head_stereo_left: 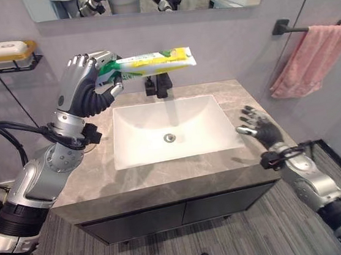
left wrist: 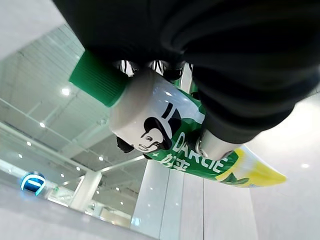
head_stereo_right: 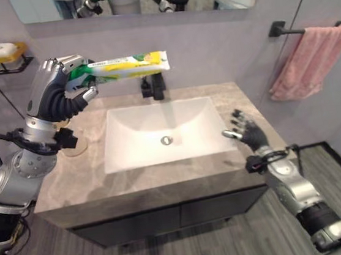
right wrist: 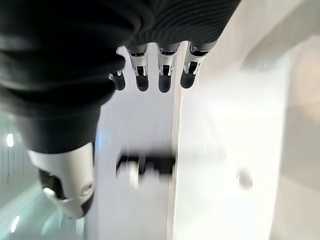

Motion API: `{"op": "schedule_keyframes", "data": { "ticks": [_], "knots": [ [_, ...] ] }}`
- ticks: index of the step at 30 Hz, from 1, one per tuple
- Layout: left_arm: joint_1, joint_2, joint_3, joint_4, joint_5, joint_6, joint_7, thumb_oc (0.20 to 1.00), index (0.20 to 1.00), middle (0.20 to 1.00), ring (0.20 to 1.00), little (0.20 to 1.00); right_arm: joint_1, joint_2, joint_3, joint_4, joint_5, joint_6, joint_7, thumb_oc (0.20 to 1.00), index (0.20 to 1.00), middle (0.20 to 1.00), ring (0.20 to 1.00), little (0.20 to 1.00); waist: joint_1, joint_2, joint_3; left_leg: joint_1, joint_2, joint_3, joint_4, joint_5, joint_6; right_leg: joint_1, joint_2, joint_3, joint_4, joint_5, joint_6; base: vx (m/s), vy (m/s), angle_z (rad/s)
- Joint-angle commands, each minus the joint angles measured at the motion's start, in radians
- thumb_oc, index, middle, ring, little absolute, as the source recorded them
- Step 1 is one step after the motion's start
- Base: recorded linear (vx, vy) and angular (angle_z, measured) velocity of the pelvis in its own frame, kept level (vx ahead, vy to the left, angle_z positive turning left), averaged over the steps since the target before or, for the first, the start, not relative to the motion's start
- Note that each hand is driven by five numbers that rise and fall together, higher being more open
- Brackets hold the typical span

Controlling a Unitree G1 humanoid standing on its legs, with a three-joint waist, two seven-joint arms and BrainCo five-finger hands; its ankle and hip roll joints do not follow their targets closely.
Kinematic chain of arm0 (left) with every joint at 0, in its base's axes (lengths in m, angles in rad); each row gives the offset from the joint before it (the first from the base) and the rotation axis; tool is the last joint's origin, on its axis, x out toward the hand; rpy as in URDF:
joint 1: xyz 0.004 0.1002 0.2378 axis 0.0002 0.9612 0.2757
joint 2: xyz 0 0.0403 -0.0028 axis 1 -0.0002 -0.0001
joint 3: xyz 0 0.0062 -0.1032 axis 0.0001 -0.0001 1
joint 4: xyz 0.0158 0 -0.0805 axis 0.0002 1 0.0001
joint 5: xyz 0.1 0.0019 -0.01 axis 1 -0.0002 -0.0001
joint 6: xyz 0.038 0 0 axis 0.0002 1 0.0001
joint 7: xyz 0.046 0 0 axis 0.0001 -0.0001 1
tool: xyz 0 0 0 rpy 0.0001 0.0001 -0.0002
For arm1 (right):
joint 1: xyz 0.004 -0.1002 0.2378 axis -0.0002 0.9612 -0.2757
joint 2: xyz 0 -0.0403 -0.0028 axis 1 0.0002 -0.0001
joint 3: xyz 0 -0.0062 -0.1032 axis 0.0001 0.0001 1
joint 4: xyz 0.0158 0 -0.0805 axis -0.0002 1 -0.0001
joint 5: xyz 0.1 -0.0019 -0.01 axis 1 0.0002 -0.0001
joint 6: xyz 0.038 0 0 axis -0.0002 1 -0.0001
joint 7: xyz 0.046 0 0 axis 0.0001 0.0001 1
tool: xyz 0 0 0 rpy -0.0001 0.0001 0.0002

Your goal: Put brush and paste in cup on sink, flatten towel.

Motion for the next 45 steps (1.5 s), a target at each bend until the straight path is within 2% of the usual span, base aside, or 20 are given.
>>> {"op": "schedule_keyframes", "data": {
  "ticks": [1,6,12,17,27,45],
  "knots": [
    [-0.152,-0.022,-0.002,-0.007,-0.044,-0.012,0.083,0.200,0.200,0.200,0.200,0.200,-0.140,0.022,-0.003,-0.067,0.075,-0.071,0.073,1.000,1.000,1.000,1.000,1.000,0.026,0.011,0.006,0.048,0.002,0.012,0.013,-0.039,-0.029,0.036,-0.068,-0.017,0.003,-0.007,0.085,0.03,0.003,0.03],
    [-0.128,-0.036,0.010,-0.032,-0.031,-0.026,0.103,0.200,0.200,0.200,0.200,0.200,-0.236,0.129,0.041,-0.126,0.096,-0.122,0.079,1.000,1.000,1.000,1.000,1.000,0.051,0.022,0.011,0.056,-0.006,0.001,0.013,-0.043,-0.020,0.049,-0.074,-0.027,0.003,-0.017,0.081,0.03,0.007,0.11],
    [-0.069,-0.064,0.050,-0.044,-0.028,-0.041,0.128,0.200,0.200,0.200,0.200,0.200,-0.277,0.226,0.020,-0.222,0.054,-0.193,0.053,1.000,1.000,1.000,1.000,1.000,0.064,0.027,0.005,0.060,-0.013,-0.006,0.013,-0.047,-0.015,0.065,-0.079,-0.038,0.003,-0.029,0.076,0.06,0.008,0.05],
    [-0.018,-0.097,0.077,-0.068,-0.055,-0.054,0.129,0.200,0.200,0.200,0.200,0.200,-0.286,0.256,0.023,-0.269,0.017,-0.206,0.039,1.000,1.000,1.000,1.000,1.000,0.069,0.024,0.004,0.061,-0.016,-0.011,0.013,-0.051,-0.012,0.070,-0.080,-0.040,0.003,-0.035,0.073,0.03,0.005,0.01],
    [0.051,-0.157,0.096,-0.119,-0.087,-0.072,0.124,0.200,0.200,0.200,0.200,0.200,-0.305,0.266,0.028,-0.264,-0.053,-0.203,0.002,1.000,1.000,1.000,1.000,1.000,0.072,0.015,0.000,0.059,-0.016,-0.008,0.013,-0.055,-0.009,0.065,-0.078,-0.037,0.003,-0.037,0.072,0.00,0.000,0.00],
    [0.107,-0.176,0.088,-0.139,-0.188,-0.116,0.059,0.200,0.200,0.200,0.200,0.200,-0.317,0.263,0.034,-0.178,-0.059,-0.178,-0.011,1.000,1.000,1.000,1.000,1.000,0.080,0.020,-0.006,0.044,-0.018,-0.003,0.013,-0.052,-0.010,0.044,-0.079,-0.026,0.003,-0.027,0.072,0.00,-0.001,0.00]
  ]
}}
